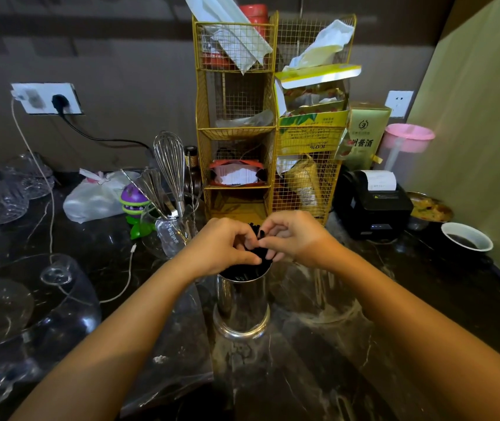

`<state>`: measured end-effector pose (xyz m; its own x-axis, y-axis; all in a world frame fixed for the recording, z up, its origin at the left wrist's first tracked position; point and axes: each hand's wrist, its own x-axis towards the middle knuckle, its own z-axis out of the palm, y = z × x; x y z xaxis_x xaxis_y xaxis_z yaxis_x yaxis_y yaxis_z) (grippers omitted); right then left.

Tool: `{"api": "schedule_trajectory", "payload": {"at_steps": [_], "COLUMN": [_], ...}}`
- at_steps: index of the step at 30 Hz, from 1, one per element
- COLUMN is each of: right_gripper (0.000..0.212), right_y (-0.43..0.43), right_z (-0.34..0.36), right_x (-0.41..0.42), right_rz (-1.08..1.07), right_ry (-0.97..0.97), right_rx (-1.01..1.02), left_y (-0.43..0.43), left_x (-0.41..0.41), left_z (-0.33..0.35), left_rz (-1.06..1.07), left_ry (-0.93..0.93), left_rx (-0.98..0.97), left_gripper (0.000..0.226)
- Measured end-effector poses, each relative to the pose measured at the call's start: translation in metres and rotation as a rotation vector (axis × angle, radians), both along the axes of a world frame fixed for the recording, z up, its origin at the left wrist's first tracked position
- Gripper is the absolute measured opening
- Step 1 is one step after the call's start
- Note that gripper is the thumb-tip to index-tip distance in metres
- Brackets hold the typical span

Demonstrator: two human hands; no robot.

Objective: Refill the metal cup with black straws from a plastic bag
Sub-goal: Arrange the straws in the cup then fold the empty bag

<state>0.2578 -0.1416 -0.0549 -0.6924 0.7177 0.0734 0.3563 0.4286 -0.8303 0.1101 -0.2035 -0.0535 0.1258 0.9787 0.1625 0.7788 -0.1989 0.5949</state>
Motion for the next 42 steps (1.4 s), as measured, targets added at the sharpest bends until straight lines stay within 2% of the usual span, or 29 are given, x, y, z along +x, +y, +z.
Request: {"api": "schedule_trajectory", "payload": {"at_steps": [2, 7, 10, 18, 26, 30, 33, 36, 39, 42], "right_gripper": [0.023, 0.023, 0.015, 0.018, 0.017, 0.016, 0.014, 0.013, 0.015, 0.024], "right_y": [-0.001, 0.0, 0.001, 0.011, 0.025, 0.032, 0.035, 0.033, 0.028, 0.025], "right_z": [0.003, 0.022, 0.043, 0.092, 0.112, 0.101, 0.083, 0.063, 0.045, 0.031], "right_x": [-0.001, -0.001, 0.0, 0.009, 0.037, 0.052, 0.053, 0.043, 0.023, 0.001], "right_rz": [0.0, -0.01, -0.009, -0.065, -0.144, -0.173, -0.174, -0.129, -0.073, 0.021], "right_ry": [0.028, 0.129, 0.238, 0.5, 0.843, 0.906, 0.842, 0.665, 0.395, 0.217], "right_rx": [-0.002, 0.052, 0.078, 0.143, -0.016, -0.11, -0.183, -0.215, -0.086, -0.017], "left_y": [0.0, 0.005, 0.008, 0.012, 0.016, 0.011, 0.01, 0.011, 0.013, 0.019], "left_x": [0.0, 0.002, 0.003, 0.001, -0.027, -0.049, -0.064, -0.07, -0.067, -0.056], "left_z": [0.0, 0.004, 0.007, 0.037, 0.073, 0.089, 0.103, 0.119, 0.132, 0.138], "left_rz": [0.003, 0.003, 0.011, -0.061, 0.007, 0.077, 0.182, 0.24, 0.243, 0.241], "left_ry": [-0.009, -0.037, -0.077, -0.404, -0.316, -0.395, -0.537, -0.625, -0.585, -0.422], "left_rx": [0.008, 0.052, 0.098, 0.096, 0.169, 0.178, 0.249, 0.3, 0.387, 0.44], "left_gripper": [0.019, 0.01, 0.027, 0.017, 0.017, 0.012, 0.013, 0.01, 0.013, 0.01]}}
